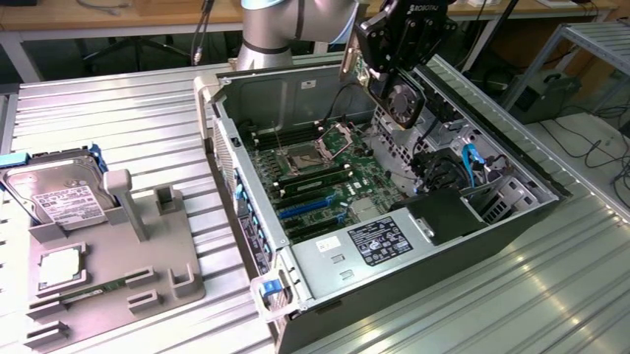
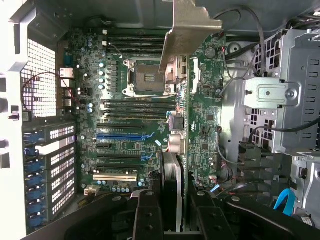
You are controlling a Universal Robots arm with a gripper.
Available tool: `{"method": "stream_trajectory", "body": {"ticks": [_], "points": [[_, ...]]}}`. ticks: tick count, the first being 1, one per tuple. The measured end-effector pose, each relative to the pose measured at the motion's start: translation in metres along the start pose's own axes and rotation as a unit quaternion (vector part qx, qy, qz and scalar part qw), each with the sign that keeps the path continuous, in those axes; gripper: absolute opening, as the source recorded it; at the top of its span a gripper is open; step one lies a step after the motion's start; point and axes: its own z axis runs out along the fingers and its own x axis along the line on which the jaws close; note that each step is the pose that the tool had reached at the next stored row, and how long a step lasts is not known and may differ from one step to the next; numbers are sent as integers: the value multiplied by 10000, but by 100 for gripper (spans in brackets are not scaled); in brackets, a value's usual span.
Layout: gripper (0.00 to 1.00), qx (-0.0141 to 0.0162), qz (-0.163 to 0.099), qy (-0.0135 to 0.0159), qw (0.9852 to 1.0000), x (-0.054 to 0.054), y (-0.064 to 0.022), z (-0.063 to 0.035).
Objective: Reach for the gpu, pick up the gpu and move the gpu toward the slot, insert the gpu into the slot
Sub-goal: 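Insert the gpu into the slot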
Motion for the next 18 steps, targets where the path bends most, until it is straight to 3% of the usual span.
{"method": "stream_trajectory", "body": {"ticks": [6,11,15,18], "points": [[28,0,-37,-1,10000,0,-4,1],[28,-1,-253,-5,9997,0,-4,0],[28,-1,-462,-9,9989,0,-4,0],[28,-2,-698,-13,9976,0,-4,0]]}}
